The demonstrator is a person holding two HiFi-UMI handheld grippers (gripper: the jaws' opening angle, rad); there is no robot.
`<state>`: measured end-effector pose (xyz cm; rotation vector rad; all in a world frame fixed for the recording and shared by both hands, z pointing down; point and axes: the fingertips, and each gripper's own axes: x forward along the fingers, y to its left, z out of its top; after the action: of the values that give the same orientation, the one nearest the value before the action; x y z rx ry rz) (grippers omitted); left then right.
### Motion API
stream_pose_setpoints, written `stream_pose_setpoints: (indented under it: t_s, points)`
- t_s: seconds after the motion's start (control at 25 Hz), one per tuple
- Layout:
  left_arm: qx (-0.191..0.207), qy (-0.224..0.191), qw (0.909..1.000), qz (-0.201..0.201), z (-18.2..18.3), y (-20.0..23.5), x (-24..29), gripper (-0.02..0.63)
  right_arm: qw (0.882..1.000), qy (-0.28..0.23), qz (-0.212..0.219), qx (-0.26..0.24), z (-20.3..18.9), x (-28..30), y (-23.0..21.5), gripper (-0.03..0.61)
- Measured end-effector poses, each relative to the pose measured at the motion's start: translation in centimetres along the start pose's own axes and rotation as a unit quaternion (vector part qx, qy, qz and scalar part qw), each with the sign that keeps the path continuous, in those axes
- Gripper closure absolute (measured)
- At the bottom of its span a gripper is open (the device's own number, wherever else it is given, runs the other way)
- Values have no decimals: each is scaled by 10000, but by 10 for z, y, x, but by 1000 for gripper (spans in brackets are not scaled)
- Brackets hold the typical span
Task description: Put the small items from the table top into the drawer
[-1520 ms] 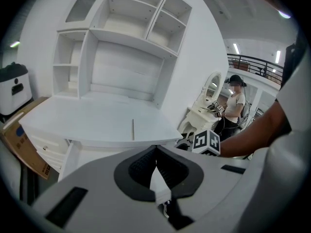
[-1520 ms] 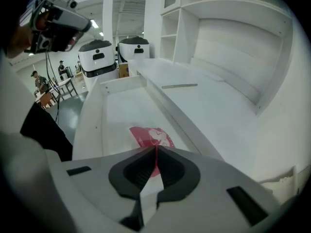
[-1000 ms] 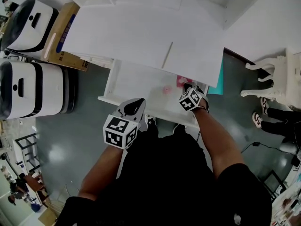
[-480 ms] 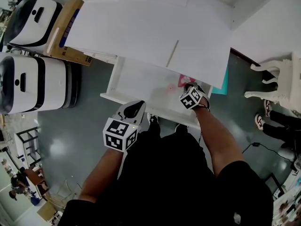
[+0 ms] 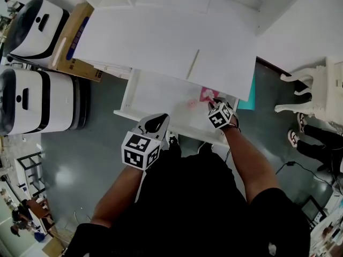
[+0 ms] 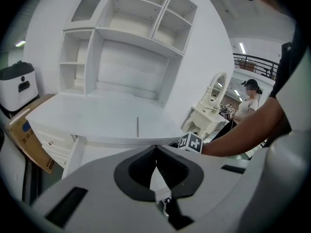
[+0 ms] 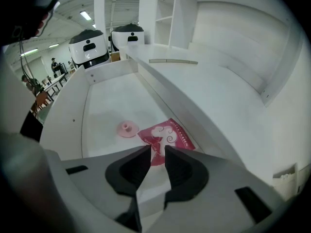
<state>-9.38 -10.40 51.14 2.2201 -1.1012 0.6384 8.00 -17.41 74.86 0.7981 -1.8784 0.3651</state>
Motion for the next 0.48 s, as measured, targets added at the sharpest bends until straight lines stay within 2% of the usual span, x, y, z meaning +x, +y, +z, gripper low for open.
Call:
stream_pose_setpoints:
  t_s: [0.24, 0.48]
  points:
    - [164, -79, 9996, -210, 8, -10, 5, 604, 9969, -605, -83, 498, 18, -53, -2, 499]
    - [364, -132, 9982, -457, 17, -22, 12, 604, 9830, -1246, 49, 1351, 43, -121, -2, 499]
